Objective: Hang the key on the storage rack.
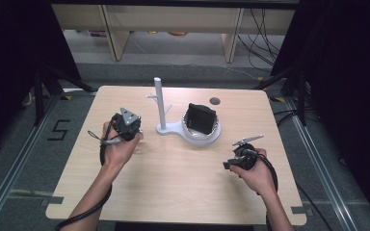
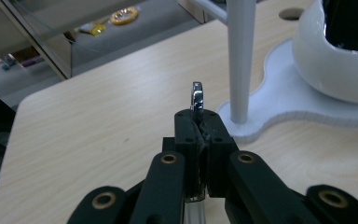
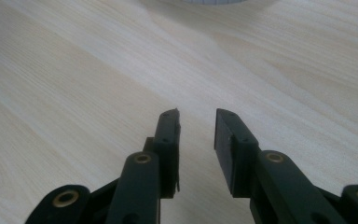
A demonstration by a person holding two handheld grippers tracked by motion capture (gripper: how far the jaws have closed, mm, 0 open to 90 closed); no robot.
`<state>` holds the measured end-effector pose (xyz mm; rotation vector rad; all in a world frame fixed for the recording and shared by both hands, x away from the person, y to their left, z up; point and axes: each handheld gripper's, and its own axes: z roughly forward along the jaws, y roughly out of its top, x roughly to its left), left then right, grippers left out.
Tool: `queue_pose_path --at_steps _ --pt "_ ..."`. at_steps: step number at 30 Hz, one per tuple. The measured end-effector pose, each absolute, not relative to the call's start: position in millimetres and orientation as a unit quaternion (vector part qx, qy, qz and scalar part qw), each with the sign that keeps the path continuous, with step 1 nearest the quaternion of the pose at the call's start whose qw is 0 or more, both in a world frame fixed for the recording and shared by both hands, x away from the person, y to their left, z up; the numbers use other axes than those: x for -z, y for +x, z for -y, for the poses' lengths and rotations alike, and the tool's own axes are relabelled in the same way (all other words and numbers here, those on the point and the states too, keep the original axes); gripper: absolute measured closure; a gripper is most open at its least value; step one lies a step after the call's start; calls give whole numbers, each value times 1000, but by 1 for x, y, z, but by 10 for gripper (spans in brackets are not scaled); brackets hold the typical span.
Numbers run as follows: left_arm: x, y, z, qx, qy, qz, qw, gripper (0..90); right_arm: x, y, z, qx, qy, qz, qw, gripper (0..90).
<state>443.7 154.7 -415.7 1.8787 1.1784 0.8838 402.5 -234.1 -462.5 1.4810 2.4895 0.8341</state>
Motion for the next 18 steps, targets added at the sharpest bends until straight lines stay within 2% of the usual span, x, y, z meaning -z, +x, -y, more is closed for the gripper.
queue_pose_path --at_steps 18 --pt "387 450 -141 -379 699 -461 395 866 456 399 231 -282 487 -824 66 713"
